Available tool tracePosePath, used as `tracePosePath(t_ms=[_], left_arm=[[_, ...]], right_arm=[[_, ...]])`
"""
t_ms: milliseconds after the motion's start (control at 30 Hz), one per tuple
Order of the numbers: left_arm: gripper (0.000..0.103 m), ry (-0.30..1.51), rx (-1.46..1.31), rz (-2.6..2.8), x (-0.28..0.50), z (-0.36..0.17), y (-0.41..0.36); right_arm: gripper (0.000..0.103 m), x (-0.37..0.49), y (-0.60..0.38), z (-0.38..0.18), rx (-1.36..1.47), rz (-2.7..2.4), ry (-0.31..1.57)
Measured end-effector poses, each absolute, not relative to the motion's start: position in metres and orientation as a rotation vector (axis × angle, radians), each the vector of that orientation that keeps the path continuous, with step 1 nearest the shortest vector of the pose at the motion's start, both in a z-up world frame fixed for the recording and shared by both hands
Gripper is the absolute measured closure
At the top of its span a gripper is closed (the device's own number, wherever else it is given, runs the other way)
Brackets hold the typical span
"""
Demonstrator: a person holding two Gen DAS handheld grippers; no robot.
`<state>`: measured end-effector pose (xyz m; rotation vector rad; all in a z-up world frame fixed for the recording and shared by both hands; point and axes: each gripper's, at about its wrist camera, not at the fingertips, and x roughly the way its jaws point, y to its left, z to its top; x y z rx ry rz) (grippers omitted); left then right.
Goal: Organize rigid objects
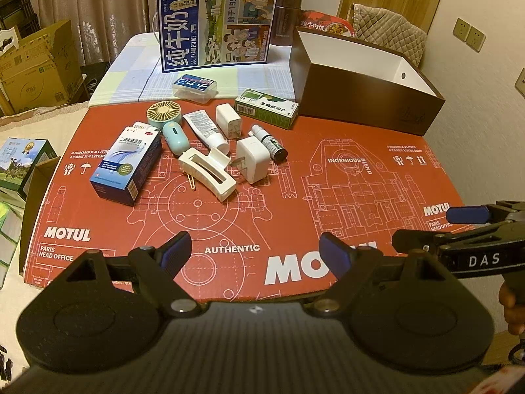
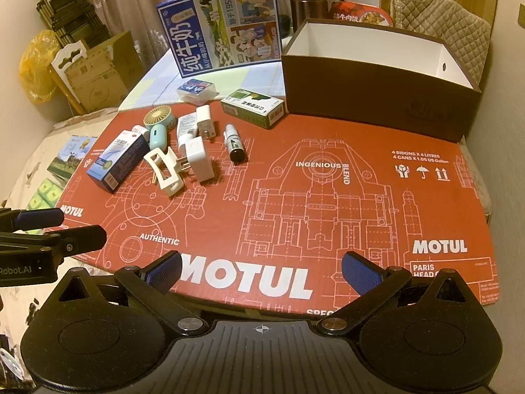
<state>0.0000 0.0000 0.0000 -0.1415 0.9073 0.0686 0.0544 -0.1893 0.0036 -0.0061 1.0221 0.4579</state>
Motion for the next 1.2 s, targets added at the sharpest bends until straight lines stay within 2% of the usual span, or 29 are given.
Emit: tracePosePath(t_ms=[1200], left_arm=[[0.020, 0.903, -0.147, 0.104, 0.001, 0.001, -0.013]], right_arm=[[0.002, 0.069, -0.206, 0.002, -0.027, 0.505, 1.015]])
